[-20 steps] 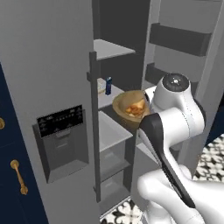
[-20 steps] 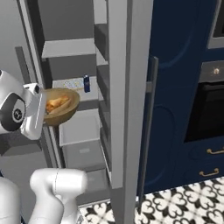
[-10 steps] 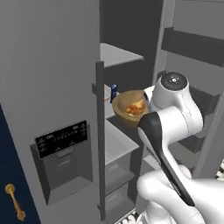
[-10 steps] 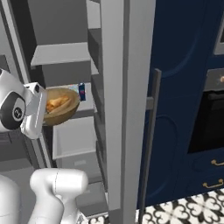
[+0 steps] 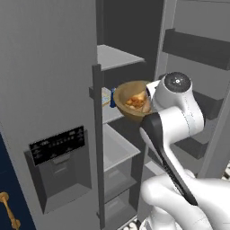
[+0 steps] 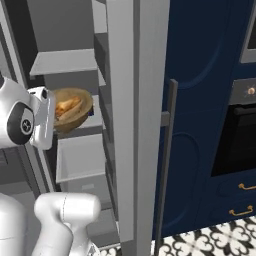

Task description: Pick the chicken drumstick and sweet potato from their plates and place them in the bowl. Then put the bowl in the fridge.

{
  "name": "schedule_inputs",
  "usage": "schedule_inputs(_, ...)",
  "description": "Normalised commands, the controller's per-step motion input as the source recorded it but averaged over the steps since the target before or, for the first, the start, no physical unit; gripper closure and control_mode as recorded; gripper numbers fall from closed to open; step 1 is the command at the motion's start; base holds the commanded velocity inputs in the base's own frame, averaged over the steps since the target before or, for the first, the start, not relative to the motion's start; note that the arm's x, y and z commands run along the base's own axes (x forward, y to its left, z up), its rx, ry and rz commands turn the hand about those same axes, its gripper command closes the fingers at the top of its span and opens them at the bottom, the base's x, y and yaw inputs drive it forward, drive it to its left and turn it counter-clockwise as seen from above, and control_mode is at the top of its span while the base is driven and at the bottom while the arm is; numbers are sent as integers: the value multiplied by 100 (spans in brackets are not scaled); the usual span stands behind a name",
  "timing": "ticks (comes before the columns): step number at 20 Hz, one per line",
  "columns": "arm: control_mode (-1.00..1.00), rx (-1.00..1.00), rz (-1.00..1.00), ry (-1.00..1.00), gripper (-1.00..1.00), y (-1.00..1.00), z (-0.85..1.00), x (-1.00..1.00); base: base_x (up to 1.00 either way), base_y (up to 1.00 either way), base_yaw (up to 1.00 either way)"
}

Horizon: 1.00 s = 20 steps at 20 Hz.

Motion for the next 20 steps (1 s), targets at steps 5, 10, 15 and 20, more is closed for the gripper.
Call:
schedule_inputs(5, -100, 0, 2, -15, 100, 18, 74, 0, 0, 0, 0)
schedule_inputs(10, -100, 1, 14, -1, 100, 2, 59, 18, 0, 0, 0)
schedule_inputs(15, -100, 0, 9, 2, 100, 0, 36, 64, 0, 0, 0)
schedule_inputs(20, -100, 0, 0, 2, 100, 0, 52, 58, 0, 0, 0)
